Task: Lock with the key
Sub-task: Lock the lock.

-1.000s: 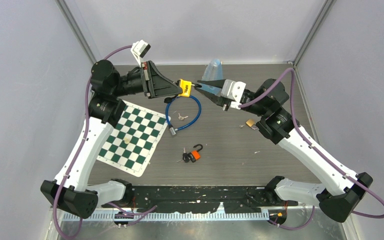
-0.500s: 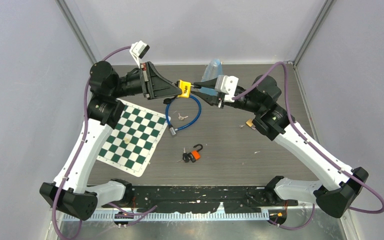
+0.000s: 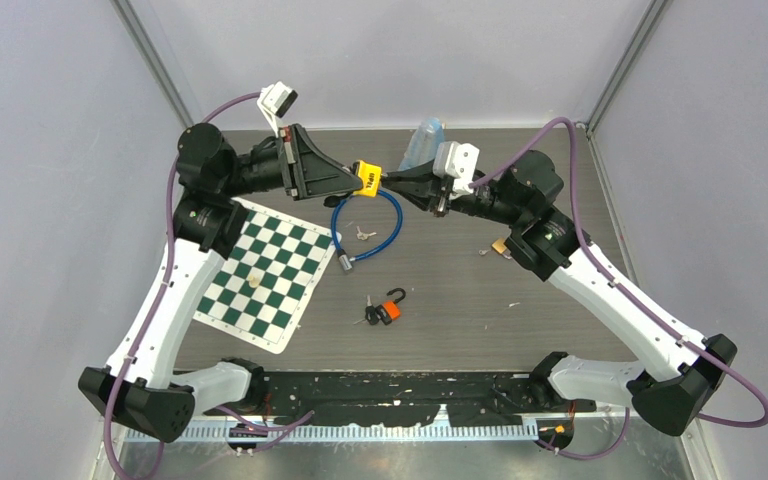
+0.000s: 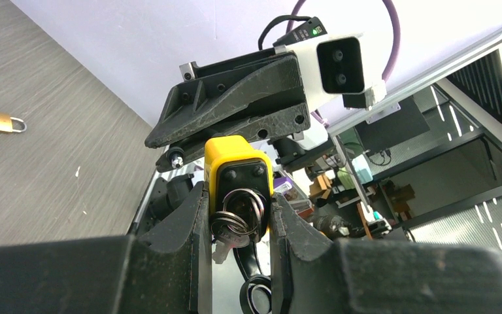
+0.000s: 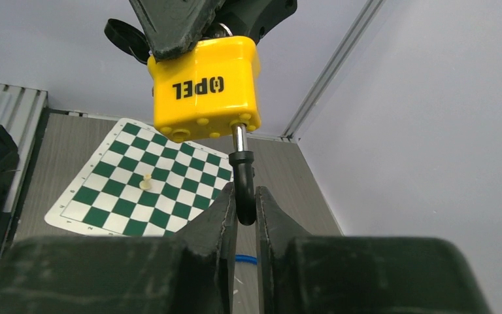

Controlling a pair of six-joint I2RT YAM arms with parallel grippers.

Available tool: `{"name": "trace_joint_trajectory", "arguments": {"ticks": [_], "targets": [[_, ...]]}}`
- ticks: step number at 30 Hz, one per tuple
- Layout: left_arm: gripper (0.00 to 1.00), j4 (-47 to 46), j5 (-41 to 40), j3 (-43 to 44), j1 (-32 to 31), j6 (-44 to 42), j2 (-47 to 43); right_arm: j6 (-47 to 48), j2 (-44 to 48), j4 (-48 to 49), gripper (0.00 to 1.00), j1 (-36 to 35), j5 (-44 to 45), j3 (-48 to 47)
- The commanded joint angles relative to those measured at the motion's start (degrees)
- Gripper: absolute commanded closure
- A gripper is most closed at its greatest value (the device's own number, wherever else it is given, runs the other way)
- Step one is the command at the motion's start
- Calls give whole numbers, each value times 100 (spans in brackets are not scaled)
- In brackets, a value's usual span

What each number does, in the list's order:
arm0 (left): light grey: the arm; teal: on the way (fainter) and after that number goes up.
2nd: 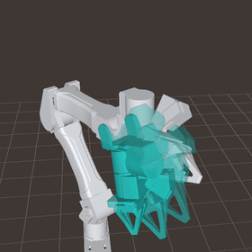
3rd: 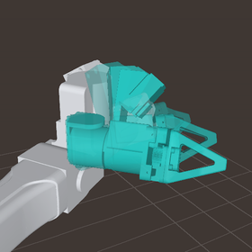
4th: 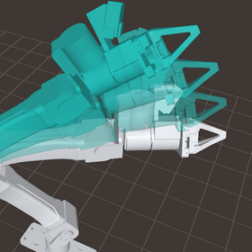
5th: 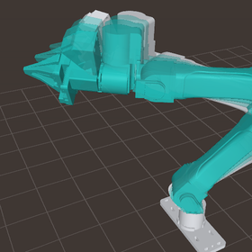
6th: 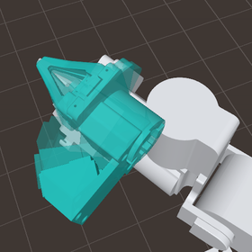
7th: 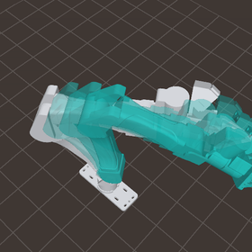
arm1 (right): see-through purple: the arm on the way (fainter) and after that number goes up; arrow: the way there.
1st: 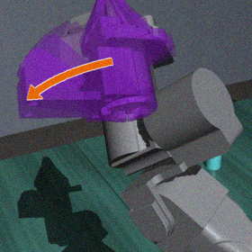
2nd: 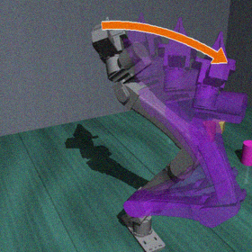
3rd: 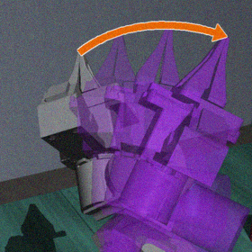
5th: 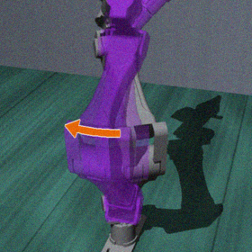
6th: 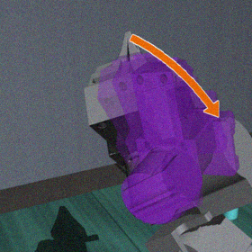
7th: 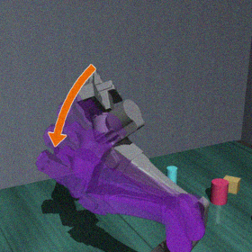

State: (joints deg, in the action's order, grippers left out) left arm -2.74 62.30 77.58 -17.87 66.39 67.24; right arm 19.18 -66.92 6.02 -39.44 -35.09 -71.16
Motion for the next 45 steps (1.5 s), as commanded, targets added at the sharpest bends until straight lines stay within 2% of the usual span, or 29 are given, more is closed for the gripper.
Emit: {"name": "trace_joint_trajectory", "arguments": {"ticks": [1,8,15,21,26,29,32,36,40,45], "targets": [[100,-161,-107,-57,64,-344,-180,-1051,211,751,95,48,-95,-37],[100,-67,-177,-321,64,-1168,-271,-2165,349,821,95,79,67,-67],[100,248,-300,-672,64,-2694,-369,-2849,-16,-446,95,85,-653,-987],[99,-287,-47,-1002,64,-3162,-458,-2905,49,-1134,95,92,-707,-1270],[70,-808,113,-1104,64,-3320,-416,-2311,246,-1540,95,75,-528,-1297],[54,-1347,125,-1199,64,-3195,-328,-2018,345,-1435,95,74,-478,-1195],[43,-2008,179,-1324,64,-3069,-229,-1700,389,-1432,95,77,-386,-1154],[35,-2328,230,-1326,72,-3094,-94,-990,481,-1467,95,82,-285,-1121],[31,-2421,470,-1163,73,-3133,-46,-397,331,-2121,95,77,-39,-1508],[23,-1980,680,-966,129,-3758,-251,-41,267,-2634,95,80,127,-1709]]}}
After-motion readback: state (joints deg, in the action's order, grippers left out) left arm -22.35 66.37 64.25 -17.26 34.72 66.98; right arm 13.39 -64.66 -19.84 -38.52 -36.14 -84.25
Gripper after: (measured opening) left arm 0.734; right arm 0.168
